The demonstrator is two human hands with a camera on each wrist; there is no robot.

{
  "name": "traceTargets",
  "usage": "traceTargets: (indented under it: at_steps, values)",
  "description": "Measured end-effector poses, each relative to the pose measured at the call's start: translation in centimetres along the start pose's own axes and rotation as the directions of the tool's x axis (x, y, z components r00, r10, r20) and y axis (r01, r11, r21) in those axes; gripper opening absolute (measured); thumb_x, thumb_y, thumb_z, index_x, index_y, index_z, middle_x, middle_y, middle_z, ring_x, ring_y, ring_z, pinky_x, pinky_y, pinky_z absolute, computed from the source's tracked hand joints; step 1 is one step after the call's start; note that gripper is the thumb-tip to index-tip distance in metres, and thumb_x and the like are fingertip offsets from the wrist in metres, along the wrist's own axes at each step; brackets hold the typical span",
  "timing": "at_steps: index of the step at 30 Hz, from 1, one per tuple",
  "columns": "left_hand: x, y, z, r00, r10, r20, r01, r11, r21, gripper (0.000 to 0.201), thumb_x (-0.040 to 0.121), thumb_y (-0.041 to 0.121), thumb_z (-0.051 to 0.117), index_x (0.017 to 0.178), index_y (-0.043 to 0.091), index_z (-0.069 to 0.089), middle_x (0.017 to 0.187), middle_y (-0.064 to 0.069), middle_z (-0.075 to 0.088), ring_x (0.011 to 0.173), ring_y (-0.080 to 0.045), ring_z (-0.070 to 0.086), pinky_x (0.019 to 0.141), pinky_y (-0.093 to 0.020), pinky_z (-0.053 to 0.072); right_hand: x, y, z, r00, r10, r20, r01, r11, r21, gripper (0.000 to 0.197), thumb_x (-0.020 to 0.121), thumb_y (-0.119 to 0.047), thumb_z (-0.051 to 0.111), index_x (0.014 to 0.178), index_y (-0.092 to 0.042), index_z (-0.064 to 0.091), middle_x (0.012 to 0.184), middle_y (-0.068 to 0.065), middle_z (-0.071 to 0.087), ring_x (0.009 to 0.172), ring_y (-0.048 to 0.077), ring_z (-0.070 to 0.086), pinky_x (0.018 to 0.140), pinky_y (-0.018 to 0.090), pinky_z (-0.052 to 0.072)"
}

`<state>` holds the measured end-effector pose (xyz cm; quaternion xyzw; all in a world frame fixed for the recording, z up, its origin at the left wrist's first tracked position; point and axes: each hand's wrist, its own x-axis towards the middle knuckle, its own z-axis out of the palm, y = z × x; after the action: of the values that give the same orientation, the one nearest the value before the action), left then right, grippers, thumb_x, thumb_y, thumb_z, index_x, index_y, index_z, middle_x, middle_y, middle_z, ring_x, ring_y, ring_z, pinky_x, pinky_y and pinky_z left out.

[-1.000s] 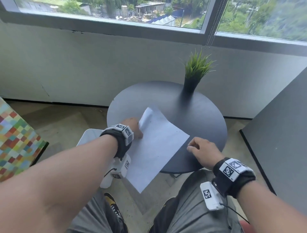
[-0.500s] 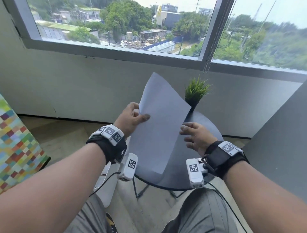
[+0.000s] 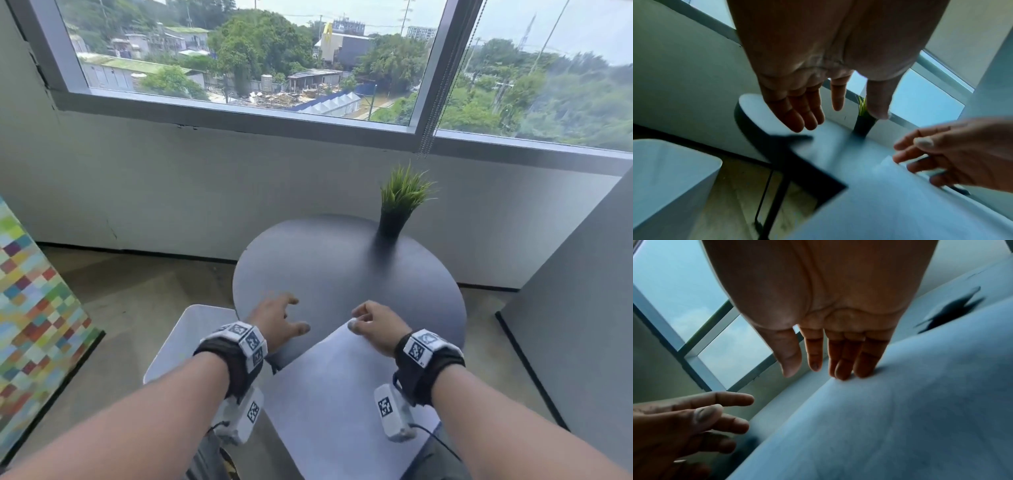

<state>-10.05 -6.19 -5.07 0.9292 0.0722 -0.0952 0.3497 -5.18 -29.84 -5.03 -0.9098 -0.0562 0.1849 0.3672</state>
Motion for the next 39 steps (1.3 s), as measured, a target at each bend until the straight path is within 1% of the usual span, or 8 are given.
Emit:
traceTargets:
  at_steps: [8,12,19,24,27,30,33,39]
  values:
    - [0.7,1.1,1.9,0.998,-0.065,-0.006,0.064,0.977,0.201,0.062,0.087,0.047,0.068,0.140,0.019,0.051,0.136,-0.006,0.055,0.122,-0.024,0.054,0.095,-0.029,0.042,1.0,-1.0,1.1,0.993,-0.118,0.002,0.118,0.991,0.069,0.030,0.086,-0.035,0.065,0.113,-0.024,0.058,0.112,-0.003,0.062,0.103,0.014,0.061,0.091,0.033,0.050]
    - [1.4,2.1,3.1,0.992,-0.111,0.056,0.089,0.950,0.300,0.062,0.070,0.054,0.077,0.117,0.019,0.056,0.124,-0.010,0.056,0.104,-0.029,0.060,0.092,-0.041,0.052,1.1,-1.8,2.2,0.990,-0.135,-0.043,0.141,0.966,0.216,0.030,0.088,-0.031,0.065,0.115,-0.020,0.058,0.115,0.003,0.064,0.106,0.016,0.061,0.095,0.035,0.048]
    - [2.0,2.2,3.8,0.995,-0.094,0.039,0.073,0.929,0.362,0.038,0.079,0.032,0.072,0.109,0.019,0.053,0.116,-0.009,0.062,0.103,-0.031,0.061,0.086,-0.039,0.052,0.1,-2.9,2.0,0.979,-0.195,-0.053,0.202,0.931,0.305,0.028,0.090,-0.026,0.066,0.116,-0.015,0.060,0.111,0.005,0.066,0.103,0.016,0.063,0.089,0.029,0.047]
    - [2.4,1.8,0.7,0.995,-0.095,-0.017,0.096,0.974,0.204,0.011,0.081,0.020,0.071,0.090,0.023,0.067,0.104,-0.002,0.070,0.101,-0.026,0.065,0.076,-0.025,0.046,-0.1,-2.0,-2.0,0.950,-0.176,-0.257,0.222,0.961,0.166,0.025,0.089,-0.024,0.065,0.112,-0.017,0.061,0.111,0.004,0.064,0.096,0.016,0.062,0.088,0.031,0.049]
    - [3.1,2.0,-2.2,0.995,-0.045,-0.091,0.038,0.997,-0.071,0.015,0.078,0.022,0.077,0.078,0.023,0.062,0.082,0.000,0.066,0.087,-0.027,0.065,0.076,-0.031,0.050,0.4,-0.6,-4.6,0.924,-0.057,-0.378,0.135,0.974,0.182,0.040,0.088,-0.023,0.067,0.124,-0.016,0.053,0.123,0.007,0.054,0.096,0.016,0.057,0.093,0.031,0.044]
    - [3.5,2.5,-5.0,0.987,0.011,-0.162,-0.061,0.951,-0.302,0.019,0.059,0.033,0.075,0.068,0.023,0.062,0.053,0.008,0.052,0.061,-0.022,0.049,0.068,-0.033,0.043,0.7,0.0,-5.8,0.951,0.114,-0.288,-0.017,0.948,0.319,0.061,0.088,-0.029,0.067,0.140,-0.017,0.039,0.123,0.003,0.049,0.087,0.013,0.058,0.089,0.037,0.048]
    - [3.0,3.4,-6.9,0.985,0.098,-0.141,-0.147,0.906,-0.398,0.017,0.062,0.028,0.073,0.072,0.019,0.063,0.053,0.009,0.051,0.058,-0.017,0.044,0.065,-0.030,0.038,0.9,-0.2,-5.5,0.975,0.163,-0.152,-0.078,0.888,0.454,0.073,0.085,-0.035,0.069,0.145,-0.024,0.029,0.110,-0.003,0.055,0.109,0.027,0.059,0.088,0.047,0.053]
    - [1.9,4.3,-9.2,0.961,0.225,-0.163,-0.277,0.821,-0.499,0.018,0.088,0.000,0.071,0.080,0.012,0.060,0.055,0.010,0.062,0.049,-0.005,0.055,0.049,-0.016,0.043,0.5,-3.6,-6.6,0.968,0.021,-0.250,0.130,0.812,0.569,0.025,0.078,-0.019,0.074,0.093,-0.018,0.054,0.081,0.001,0.055,0.082,0.026,0.053,0.070,0.041,0.047]
